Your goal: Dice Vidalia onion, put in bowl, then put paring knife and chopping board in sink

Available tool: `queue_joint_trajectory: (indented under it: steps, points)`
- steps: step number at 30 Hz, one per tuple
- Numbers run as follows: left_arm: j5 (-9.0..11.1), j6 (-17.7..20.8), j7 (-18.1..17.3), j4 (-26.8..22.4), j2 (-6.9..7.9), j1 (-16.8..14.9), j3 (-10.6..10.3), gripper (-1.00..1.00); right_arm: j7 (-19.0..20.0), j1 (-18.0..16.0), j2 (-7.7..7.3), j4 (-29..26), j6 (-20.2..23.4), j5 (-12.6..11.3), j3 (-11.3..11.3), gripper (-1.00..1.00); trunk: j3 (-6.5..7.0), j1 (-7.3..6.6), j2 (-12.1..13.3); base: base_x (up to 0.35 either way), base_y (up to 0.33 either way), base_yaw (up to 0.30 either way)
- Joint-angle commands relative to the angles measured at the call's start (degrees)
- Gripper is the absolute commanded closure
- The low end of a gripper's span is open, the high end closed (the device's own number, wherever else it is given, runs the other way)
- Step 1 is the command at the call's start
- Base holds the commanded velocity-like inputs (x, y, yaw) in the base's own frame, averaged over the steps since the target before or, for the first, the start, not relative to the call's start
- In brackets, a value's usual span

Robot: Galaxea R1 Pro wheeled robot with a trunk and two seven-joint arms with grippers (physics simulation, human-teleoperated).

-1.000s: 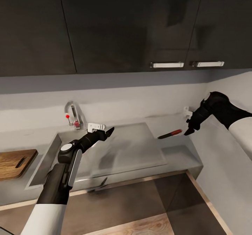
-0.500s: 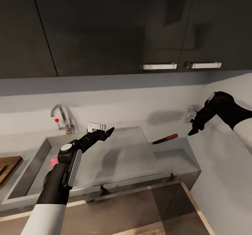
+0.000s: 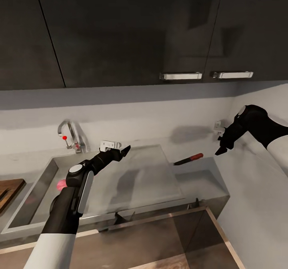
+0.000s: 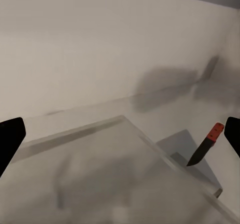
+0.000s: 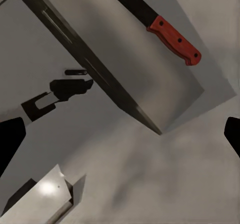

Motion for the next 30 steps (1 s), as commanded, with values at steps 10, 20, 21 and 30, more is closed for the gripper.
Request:
queue_joint_trajectory:
  steps: [10, 20, 21, 30]
  points:
    - [0.1, 0.5, -0.3, -0.1, -0.05, -0.1, 0.1, -1.00, 0.2, -0.1, -0.07, -0.1, 0.6, 0.1, 0.3, -1.00, -0.14, 0.04, -0.1, 0.079, 0.020, 0.000]
    - [0.1, 0.5, -0.3, -0.1, -0.05, -0.1, 0.1, -1.00, 0.1, -0.1, -0.07, -0.2, 0.6, 0.8, 0.3, -1.00, -0.14, 0.04, -0.1, 0.103, 0.035, 0.000]
    - [0.1, 0.5, -0.3, -0.1, -0.05, -0.1, 0.1, -1.00, 0.1, -0.1, -0.07, -0.2, 0.7, 0.8, 0.3, -1.00, -0.14, 0.04, -0.1, 0.033, 0.004, 0.000]
    - [0.1, 0.5, -0.3, -0.1, -0.05, -0.1, 0.1, -1.00, 0.1, -0.1, -0.07, -0.3, 0.6, 1.4, 0.3, -1.00, -0.14, 0.04, -0.1, 0.180, 0.001, 0.000]
